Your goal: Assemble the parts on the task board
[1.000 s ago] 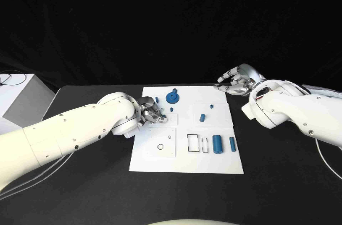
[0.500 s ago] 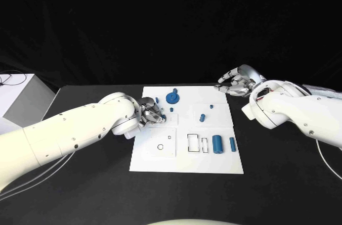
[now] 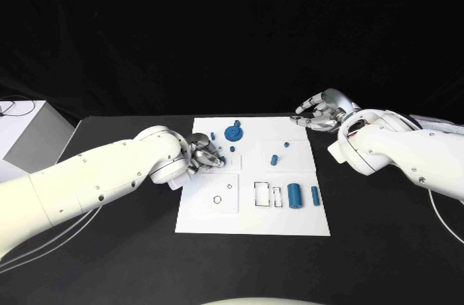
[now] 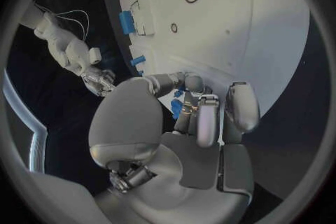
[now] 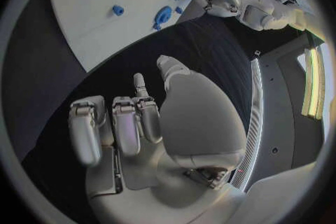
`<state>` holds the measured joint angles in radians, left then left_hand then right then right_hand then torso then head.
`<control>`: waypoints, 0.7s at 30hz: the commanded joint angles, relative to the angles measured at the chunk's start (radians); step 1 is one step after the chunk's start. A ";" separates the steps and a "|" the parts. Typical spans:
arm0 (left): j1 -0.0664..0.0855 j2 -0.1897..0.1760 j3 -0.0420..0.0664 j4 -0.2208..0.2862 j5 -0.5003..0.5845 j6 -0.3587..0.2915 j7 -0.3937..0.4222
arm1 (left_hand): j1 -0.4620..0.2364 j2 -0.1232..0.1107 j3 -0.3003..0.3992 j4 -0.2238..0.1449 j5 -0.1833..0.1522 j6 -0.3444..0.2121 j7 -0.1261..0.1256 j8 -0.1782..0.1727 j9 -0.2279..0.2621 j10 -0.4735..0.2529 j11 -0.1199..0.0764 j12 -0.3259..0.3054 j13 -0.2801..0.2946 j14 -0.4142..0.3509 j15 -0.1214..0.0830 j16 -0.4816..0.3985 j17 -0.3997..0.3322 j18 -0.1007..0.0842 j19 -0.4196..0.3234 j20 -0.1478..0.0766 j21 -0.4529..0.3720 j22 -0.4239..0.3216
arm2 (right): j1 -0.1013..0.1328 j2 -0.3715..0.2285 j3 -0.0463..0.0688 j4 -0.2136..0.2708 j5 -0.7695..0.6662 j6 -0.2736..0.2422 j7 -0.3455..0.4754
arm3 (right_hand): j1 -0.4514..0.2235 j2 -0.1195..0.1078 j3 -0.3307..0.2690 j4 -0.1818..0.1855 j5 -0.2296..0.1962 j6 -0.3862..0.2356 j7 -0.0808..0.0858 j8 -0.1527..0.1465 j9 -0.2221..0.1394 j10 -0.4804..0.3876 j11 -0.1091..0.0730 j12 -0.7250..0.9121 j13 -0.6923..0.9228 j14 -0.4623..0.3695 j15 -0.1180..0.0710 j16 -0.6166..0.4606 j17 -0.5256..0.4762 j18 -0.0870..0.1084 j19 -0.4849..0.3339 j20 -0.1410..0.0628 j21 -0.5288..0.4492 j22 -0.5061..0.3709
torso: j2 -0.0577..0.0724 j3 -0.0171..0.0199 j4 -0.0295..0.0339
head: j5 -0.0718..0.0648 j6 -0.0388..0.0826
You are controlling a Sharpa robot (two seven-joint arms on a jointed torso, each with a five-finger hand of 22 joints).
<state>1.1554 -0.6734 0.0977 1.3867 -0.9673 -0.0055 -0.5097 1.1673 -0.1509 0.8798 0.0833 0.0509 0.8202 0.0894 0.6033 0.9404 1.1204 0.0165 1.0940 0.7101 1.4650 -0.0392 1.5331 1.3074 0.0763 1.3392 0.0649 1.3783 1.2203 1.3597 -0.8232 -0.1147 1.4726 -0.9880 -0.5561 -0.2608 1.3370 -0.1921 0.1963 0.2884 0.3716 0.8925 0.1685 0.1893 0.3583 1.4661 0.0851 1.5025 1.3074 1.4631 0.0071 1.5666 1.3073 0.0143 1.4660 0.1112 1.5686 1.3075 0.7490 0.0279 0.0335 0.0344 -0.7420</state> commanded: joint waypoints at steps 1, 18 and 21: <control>-0.004 0.000 -0.002 -0.002 0.022 0.044 -0.003 | -0.030 -0.016 0.039 -0.055 0.003 -0.004 0.002 0.006 0.002 -0.010 0.001 -0.006 -0.005 0.072 -0.001 -0.006 0.186 0.008 -0.010 0.000 -0.008 -0.005 | -0.001 -0.001 0.000 0.000 -0.012 0.018 -0.001 | -0.008 0.005 -0.005 0.000 0.003 -0.008 -0.001 0.002 -0.002 0.023 0.000 -0.003 0.186 0.108 0.003 0.004 0.263 -0.014 0.105 0.001 0.002 0.263 | 0.000 0.0002 0.0006 | 0.000 0.000; -0.004 -0.002 0.000 -0.004 -0.042 0.028 -0.007 | -0.157 -0.084 -0.130 0.031 0.001 0.002 0.013 -0.018 -0.040 -0.037 0.013 0.012 -0.010 0.065 0.009 -0.012 0.172 0.011 -0.020 0.009 -0.021 -0.018 | -0.002 -0.003 0.000 0.001 -0.012 0.019 -0.002 | -0.007 0.004 -0.006 -0.001 0.005 -0.008 -0.001 0.002 -0.002 0.023 0.000 -0.002 0.187 0.108 0.003 0.004 0.263 -0.014 0.105 0.001 0.002 0.263 | 0.000 0.0004 0.0001 | 0.000 -0.001; -0.004 -0.001 0.000 -0.003 -0.048 0.018 -0.007 | -0.164 -0.085 -0.169 0.057 0.001 0.003 0.013 -0.018 -0.043 -0.037 0.014 0.016 -0.008 0.065 0.010 -0.012 0.172 0.011 -0.017 0.011 -0.020 -0.015 | -0.002 -0.003 0.000 0.001 -0.012 0.019 -0.002 | -0.007 0.004 -0.006 -0.001 0.005 -0.008 -0.001 0.002 -0.002 0.023 0.000 -0.002 0.187 0.108 0.003 0.004 0.263 -0.014 0.105 0.001 0.002 0.263 | 0.000 0.0008 0.0002 | 0.000 -0.001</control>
<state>1.1548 -0.6756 0.0994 1.3843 -0.9889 0.0143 -0.5103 1.0169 -0.2358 0.7165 0.1372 0.0548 0.8206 0.0966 0.5888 0.8983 1.0826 0.0251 1.1032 0.7001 1.4687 -0.0354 1.5276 1.3074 0.0762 1.3237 0.0732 1.3610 1.2039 1.3584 -0.8256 -0.1150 1.4726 -0.9888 -0.5511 -0.2640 1.3370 -0.1921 0.1964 0.2884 0.3716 0.8925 0.1684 0.1893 0.3583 1.4661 0.0851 1.5025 1.3073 1.4631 0.0072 1.5666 1.3073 0.0144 1.4660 0.1112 1.5686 1.3074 0.7486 0.0285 0.0335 0.0348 -0.7424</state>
